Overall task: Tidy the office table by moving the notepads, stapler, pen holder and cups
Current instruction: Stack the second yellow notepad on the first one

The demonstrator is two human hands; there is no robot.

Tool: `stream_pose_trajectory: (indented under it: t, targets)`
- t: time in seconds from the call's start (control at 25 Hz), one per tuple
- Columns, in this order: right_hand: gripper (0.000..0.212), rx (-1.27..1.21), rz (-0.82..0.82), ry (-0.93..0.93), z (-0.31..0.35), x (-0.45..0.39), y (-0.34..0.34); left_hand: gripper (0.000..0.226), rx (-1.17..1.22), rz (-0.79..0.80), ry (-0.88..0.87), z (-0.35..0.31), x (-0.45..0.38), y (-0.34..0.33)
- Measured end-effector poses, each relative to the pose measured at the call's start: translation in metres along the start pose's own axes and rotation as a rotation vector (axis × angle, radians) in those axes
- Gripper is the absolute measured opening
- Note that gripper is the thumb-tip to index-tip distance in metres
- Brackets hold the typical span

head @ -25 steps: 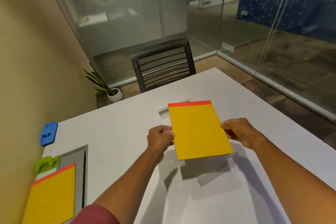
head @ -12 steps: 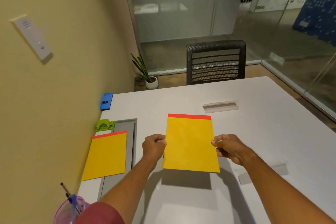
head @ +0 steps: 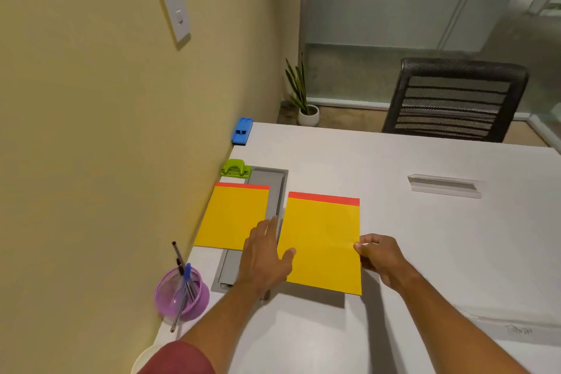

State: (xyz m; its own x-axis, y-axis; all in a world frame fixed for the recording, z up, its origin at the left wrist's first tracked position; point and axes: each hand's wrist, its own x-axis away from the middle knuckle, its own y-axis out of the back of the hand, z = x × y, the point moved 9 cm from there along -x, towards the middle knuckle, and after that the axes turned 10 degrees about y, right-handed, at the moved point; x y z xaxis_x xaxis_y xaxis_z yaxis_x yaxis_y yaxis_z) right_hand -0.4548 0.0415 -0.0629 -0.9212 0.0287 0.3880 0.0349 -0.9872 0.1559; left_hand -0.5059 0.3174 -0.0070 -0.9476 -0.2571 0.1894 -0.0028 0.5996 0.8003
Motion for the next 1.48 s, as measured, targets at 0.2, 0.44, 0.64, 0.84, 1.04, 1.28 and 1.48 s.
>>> stream_pose_trajectory:
  t: [0.2,0.44,0.64,0.84,1.04,1.28,1.48]
  targets:
    - [0.011,0.002,0.041,-0.004,-0.007,-0.014,-0.060,0.100,-0.251,-0.076,-0.039,0.036,-0.016,0.012]
    - [0.007,-0.005,0.081,-0.013,-0.004,-0.036,-0.134,0.104,-0.341,-0.104,0.004,0.067,-0.040,0.022]
    - [0.009,0.001,0.102,0.001,0.005,-0.067,-0.185,0.101,-0.357,-0.118,0.022,0.076,-0.065,0.036]
    - [0.012,0.042,0.094,-0.020,0.004,-0.087,-0.221,0.099,-0.371,-0.091,0.066,0.088,-0.085,0.044]
    - [0.013,0.018,0.053,-0.054,0.005,-0.092,-0.239,0.098,-0.375,-0.093,0.063,0.092,-0.098,0.050]
    - [0.015,0.067,0.023,-0.092,0.003,-0.097,-0.249,0.097,-0.386,-0.077,0.078,0.097,-0.104,0.052]
    - [0.017,0.193,-0.024,-0.063,0.009,-0.097,-0.246,0.097,-0.394,-0.067,0.096,0.102,-0.105,0.053]
